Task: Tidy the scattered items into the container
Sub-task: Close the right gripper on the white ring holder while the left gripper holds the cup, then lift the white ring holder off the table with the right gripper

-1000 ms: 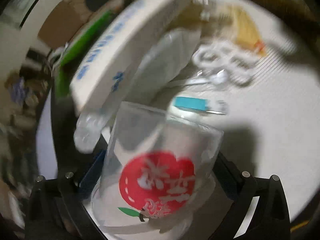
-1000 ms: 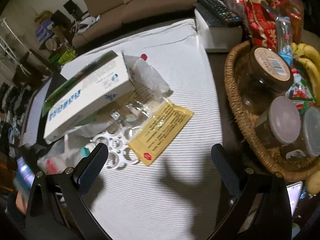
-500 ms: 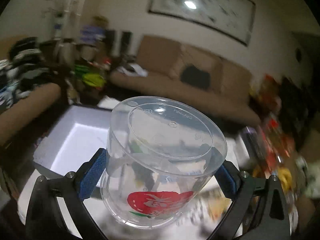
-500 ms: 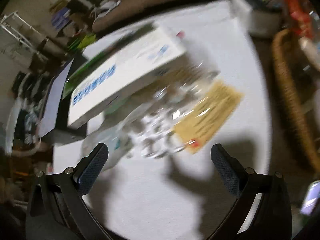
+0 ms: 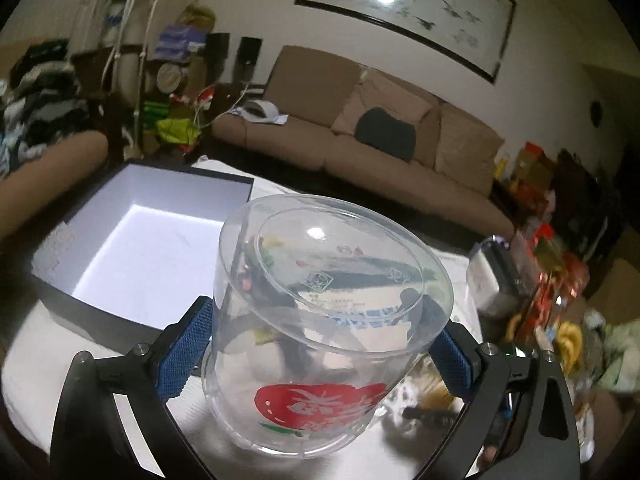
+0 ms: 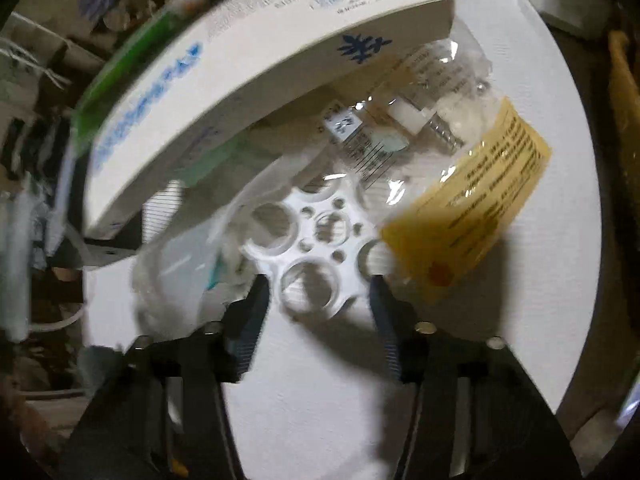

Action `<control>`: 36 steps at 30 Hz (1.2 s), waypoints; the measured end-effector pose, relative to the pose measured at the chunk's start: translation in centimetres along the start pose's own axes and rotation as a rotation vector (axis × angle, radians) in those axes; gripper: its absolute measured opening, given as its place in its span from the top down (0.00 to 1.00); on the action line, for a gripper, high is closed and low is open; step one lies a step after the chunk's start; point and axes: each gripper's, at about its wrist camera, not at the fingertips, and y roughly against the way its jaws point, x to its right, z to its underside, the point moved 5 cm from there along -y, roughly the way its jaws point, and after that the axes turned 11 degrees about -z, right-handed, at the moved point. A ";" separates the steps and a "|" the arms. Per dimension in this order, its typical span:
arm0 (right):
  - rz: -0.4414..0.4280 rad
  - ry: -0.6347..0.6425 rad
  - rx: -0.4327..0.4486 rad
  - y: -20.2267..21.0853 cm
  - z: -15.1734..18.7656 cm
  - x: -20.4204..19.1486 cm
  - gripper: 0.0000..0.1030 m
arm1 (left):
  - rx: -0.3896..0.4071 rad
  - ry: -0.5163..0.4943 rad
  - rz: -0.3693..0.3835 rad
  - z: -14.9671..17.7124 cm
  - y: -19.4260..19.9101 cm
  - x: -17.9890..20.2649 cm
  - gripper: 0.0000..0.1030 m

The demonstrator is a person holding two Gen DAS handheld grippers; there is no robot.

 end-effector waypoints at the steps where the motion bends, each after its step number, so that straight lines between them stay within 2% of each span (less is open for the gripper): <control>1: 0.004 0.010 -0.004 -0.4 -0.2 -0.1 0.66 | 0.000 -0.003 -0.002 0.1 0.1 -0.1 0.03; 2: 0.013 0.027 -0.016 -1.0 -0.2 -0.2 0.69 | 0.001 -0.010 -0.009 0.2 0.3 -0.1 0.03; 6: 0.155 0.104 -0.077 -3.3 0.1 -0.2 0.70 | 0.006 -0.045 -0.029 0.0 0.5 0.2 0.03; 10: 0.180 0.114 -0.093 -5.4 0.2 -0.9 0.70 | 0.012 -0.061 -0.027 -0.1 0.5 0.4 0.04; 11: 0.164 0.117 -0.087 -5.6 0.3 -1.4 0.80 | 0.017 -0.068 -0.032 -0.1 0.5 0.5 0.04; 12: 0.125 0.110 -0.083 -5.6 0.5 -2.1 0.82 | 0.020 -0.076 -0.037 -0.1 0.5 0.6 0.04; 17: -0.002 0.103 -0.002 -3.3 2.1 -4.8 0.81 | 0.033 -0.115 -0.066 -0.1 0.4 1.1 0.04; 21: -0.121 0.087 0.025 -2.2 4.0 -6.1 0.80 | 0.036 -0.134 -0.083 -0.1 0.5 1.2 0.05; 22: -0.179 0.072 0.033 -1.9 4.5 -6.4 0.79 | 0.036 -0.135 -0.088 -0.1 0.5 1.2 0.05; 23: -0.283 0.041 0.048 -1.5 4.9 -6.6 0.80 | 0.035 -0.135 -0.093 -0.2 0.5 1.2 0.05; 25: -0.395 0.008 0.070 -1.2 5.4 -6.8 0.80 | 0.032 -0.131 -0.100 -0.3 0.5 1.2 0.05; 26: -0.424 0.007 0.080 -0.9 5.2 -6.7 0.80 | 0.031 -0.127 -0.099 -0.4 0.5 1.2 0.05; 30: -0.506 0.013 0.130 0.6 5.3 -6.7 0.80 | 0.023 -0.127 -0.092 -0.3 0.5 1.4 0.05; 34: -0.538 0.022 0.171 1.2 4.0 -6.4 0.80 | 0.014 -0.151 -0.094 0.1 0.3 2.0 0.06; 36: -0.540 0.018 0.170 2.6 3.0 -4.6 0.80 | 0.012 -0.160 -0.099 0.3 0.2 2.1 0.06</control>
